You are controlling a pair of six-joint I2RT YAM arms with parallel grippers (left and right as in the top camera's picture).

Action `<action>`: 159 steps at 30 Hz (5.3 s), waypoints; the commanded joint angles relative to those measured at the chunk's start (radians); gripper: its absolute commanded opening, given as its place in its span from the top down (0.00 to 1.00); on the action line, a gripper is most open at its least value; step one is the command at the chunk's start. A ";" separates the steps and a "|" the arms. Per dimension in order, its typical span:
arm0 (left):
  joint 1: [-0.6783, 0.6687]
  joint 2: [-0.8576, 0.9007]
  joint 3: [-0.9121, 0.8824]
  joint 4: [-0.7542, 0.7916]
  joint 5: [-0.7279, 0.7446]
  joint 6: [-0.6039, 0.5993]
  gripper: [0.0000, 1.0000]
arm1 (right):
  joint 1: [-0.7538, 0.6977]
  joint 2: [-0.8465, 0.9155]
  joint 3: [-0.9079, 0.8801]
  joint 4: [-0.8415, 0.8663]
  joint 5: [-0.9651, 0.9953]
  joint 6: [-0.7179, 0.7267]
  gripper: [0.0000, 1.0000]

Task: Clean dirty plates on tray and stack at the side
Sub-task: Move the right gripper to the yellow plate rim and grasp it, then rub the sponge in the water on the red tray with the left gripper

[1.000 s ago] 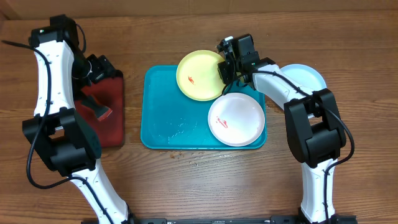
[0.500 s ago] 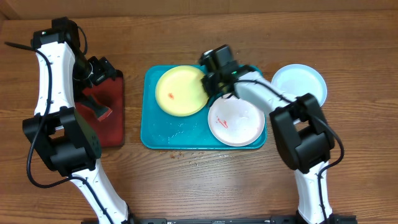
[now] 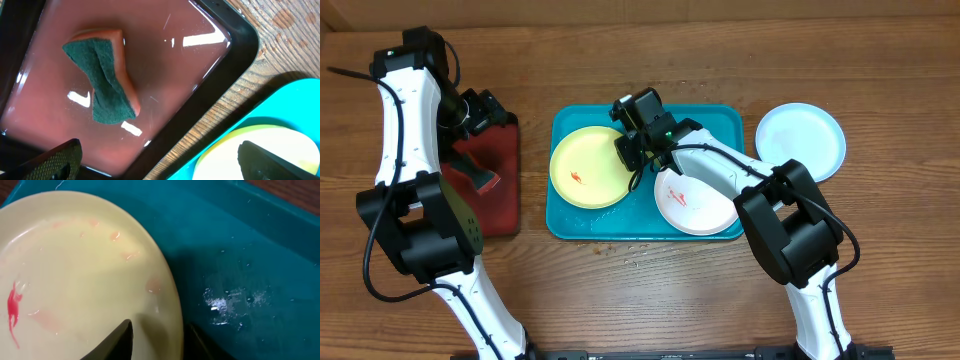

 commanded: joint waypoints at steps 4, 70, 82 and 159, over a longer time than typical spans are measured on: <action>-0.007 -0.015 -0.007 -0.026 -0.001 0.019 0.00 | -0.006 0.013 -0.008 0.022 0.029 0.000 0.63; 0.078 -0.015 -0.406 0.442 -0.218 -0.056 0.87 | -0.006 0.049 -0.005 -0.172 0.031 0.191 0.91; 0.078 -0.015 -0.406 0.311 -0.136 -0.056 0.00 | -0.006 0.049 -0.005 -0.164 0.031 0.191 0.91; 0.078 -0.015 -0.406 0.423 -0.107 -0.056 0.00 | -0.006 0.049 -0.005 -0.162 0.035 0.190 0.91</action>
